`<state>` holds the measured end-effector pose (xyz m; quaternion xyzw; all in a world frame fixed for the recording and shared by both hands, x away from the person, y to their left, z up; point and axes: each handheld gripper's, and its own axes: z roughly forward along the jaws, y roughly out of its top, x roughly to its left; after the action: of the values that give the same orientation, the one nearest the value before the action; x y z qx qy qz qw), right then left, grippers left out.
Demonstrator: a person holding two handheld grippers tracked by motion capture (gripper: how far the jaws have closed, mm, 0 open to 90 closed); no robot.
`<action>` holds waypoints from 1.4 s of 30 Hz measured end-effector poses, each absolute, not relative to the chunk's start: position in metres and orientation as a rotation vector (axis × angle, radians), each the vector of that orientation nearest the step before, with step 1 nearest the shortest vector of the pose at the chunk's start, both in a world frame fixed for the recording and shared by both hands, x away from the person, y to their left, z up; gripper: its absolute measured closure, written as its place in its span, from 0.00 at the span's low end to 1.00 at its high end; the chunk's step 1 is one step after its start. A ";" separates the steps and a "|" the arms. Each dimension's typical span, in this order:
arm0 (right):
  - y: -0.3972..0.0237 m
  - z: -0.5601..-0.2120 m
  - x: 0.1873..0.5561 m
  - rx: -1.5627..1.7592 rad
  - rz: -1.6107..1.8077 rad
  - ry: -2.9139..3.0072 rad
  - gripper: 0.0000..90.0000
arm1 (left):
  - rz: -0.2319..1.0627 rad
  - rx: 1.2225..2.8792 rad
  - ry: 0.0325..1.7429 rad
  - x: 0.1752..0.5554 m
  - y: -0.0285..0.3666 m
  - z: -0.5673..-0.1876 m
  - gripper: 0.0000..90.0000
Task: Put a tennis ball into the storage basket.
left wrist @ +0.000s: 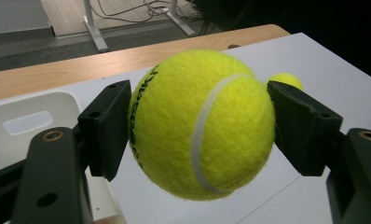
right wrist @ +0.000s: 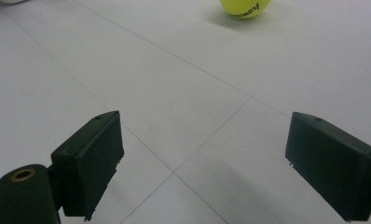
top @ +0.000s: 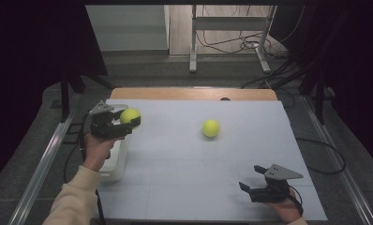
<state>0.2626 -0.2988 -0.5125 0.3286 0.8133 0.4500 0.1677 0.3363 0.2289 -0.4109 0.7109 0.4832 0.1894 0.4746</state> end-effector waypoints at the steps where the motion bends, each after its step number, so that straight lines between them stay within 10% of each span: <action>1: -0.299 -0.513 0.263 0.935 1.280 2.314 0.13 | 0.467 1.737 1.190 0.338 0.230 -0.411 0.30; 42: -0.299 -0.512 0.263 0.936 1.279 2.310 0.13 | 0.552 1.739 1.359 0.370 0.262 -0.419 0.30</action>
<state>0.2626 -0.2993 -0.5123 0.3292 0.8127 0.4499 0.1694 0.3701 0.2622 -0.4188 0.6938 0.5422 0.2202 0.4198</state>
